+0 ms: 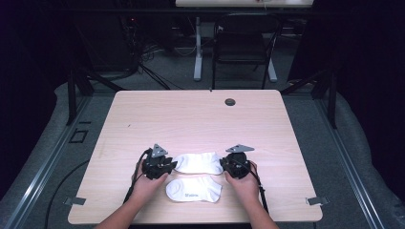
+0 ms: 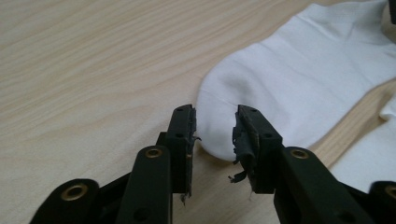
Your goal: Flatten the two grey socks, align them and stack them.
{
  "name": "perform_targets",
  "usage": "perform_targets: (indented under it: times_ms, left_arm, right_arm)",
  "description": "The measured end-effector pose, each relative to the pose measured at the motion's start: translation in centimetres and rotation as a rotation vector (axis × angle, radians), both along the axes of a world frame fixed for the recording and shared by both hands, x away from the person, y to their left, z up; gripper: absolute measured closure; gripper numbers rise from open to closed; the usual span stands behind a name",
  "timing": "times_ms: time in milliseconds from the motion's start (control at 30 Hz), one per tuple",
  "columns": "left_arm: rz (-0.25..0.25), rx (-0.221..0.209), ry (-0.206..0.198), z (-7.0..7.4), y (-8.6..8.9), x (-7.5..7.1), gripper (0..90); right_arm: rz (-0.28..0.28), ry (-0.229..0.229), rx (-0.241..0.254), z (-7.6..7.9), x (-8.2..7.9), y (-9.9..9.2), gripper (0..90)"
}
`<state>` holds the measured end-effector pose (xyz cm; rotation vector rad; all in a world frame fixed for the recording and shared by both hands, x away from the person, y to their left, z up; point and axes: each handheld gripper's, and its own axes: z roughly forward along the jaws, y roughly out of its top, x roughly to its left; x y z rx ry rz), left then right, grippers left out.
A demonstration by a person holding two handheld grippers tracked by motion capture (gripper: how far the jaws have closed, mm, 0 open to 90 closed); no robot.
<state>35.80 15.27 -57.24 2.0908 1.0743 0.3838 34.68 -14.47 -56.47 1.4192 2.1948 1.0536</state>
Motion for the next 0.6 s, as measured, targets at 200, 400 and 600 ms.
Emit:
perform_targets:
  times_ms: [200, 400, 600]
  left_arm:
    - [0.007, 0.009, 0.015, 0.0, -0.2, 0.8, 62.3]
    - [-0.006, 0.036, 0.029, -0.5, -0.6, 1.1, 63.8]
    - [-0.029, 0.029, 0.035, -0.5, -0.8, 1.0, 78.9]
  right_arm:
    - [-0.006, -0.004, 0.034, -0.2, 0.6, -0.3, 63.3]
    - [0.01, 0.028, 0.032, -1.1, 1.2, -0.2, 60.7]
    - [0.04, 0.029, 0.009, -1.1, 1.0, 0.3, 85.2]
